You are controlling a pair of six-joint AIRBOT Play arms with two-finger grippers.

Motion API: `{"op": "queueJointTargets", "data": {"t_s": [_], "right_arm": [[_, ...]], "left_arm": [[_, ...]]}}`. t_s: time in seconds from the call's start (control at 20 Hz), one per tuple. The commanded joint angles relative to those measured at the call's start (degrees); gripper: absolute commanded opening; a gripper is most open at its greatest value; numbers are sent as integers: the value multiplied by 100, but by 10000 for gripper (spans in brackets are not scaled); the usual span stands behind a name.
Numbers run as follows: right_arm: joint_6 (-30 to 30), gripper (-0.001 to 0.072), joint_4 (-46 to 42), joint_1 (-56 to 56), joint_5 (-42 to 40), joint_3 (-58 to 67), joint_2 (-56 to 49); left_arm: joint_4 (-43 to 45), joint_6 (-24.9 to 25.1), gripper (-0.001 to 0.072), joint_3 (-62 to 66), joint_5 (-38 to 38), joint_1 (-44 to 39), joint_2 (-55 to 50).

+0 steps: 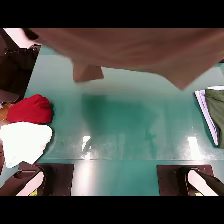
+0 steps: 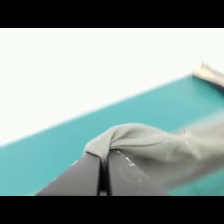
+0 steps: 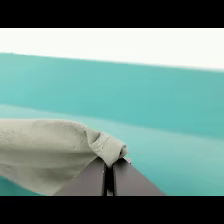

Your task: Fold the shirts.

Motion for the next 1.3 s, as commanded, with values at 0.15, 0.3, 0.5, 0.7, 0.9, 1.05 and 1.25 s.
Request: {"op": "queueJointTargets", "data": {"t_s": [0.15, 0.3, 0.5, 0.7, 0.9, 1.05, 1.25], "right_arm": [[575, 16, -17, -710, 1327, 951, -94], [811, 15, -42, -420, 1617, 15, -597], [813, 15, -988, 304, 1279, -1370, -1631], [811, 16, -1204, 765, -74, -2159, -2741], [918, 16, -1154, 979, -1154, -2216, -3539], [960, 53, -1115, 1003, -1541, -2214, -3639], [739, 225, -1108, 730, -798, -2087, -3342]], "left_arm": [[-175, -219, 29, -48, -68, 2, 190], [-175, -216, 29, -721, -334, 0, -579], [-192, -229, 29, -1021, -573, 0, -2426], [-315, -243, 30, -1021, -455, 0, -4341], [-308, -256, 31, -1021, -157, 2, -5429], [-278, -415, 667, -1014, -140, 26, -5510], [-273, -658, 658, -723, -1362, 474, -5335]]}}
